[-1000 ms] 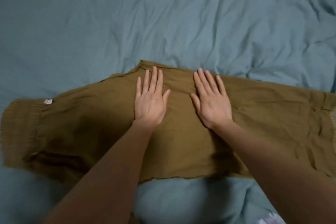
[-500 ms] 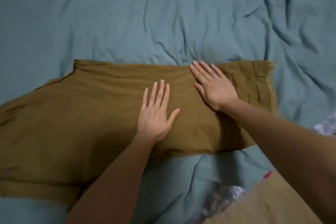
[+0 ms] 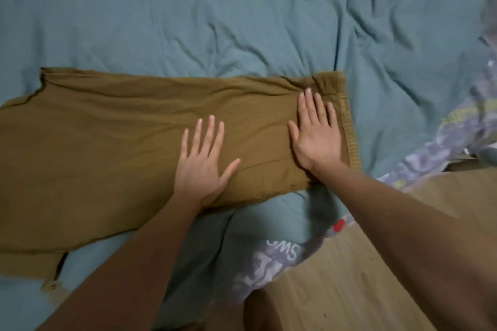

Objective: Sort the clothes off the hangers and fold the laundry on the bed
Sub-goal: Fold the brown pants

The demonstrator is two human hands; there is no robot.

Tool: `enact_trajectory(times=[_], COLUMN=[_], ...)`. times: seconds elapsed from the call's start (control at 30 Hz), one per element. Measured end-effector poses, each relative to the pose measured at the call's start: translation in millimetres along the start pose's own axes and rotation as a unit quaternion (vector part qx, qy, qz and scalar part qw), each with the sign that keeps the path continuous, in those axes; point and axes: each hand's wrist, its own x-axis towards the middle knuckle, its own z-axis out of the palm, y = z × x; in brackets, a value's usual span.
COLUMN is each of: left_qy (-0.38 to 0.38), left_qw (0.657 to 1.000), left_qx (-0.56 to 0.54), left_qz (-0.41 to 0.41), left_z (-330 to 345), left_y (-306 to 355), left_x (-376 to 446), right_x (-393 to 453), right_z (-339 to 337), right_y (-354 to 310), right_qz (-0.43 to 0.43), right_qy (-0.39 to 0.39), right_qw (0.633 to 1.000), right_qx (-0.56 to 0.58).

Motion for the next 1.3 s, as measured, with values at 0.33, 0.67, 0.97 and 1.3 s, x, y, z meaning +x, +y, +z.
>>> enact_trajectory(times=[0.33,0.67,0.97,1.3], left_qy=[-0.007,0.005,0.178,0.170], left_qw=[0.991,0.941,0.897,0.951], left_qx=[0.033,0.047,-0.131,0.009], left_qz=[-0.132,-0.335,-0.382,-0.258], left_z=[-19.5,-72.1,-52.9,-25.8], left_y=[-69.0,-238.8,-341.6,-393.9], left_x=[11.9,-81.0,-84.2,-87.3], right_x=[25.4,-2.2,61.9,120.6], right_z=[-19.3,-48.3,-34.3,-3.6], right_y=[-27.4,-313.8,-451.0,-465.1], right_qz=[0.053,-0.368,-0.322,-0.288], right_qy=[-0.020,-0.064,-0.011,0.006], right_qw=[0.998,0.917,0.941,0.951], right_qx=[0.022,0.137,0.103,0.109])
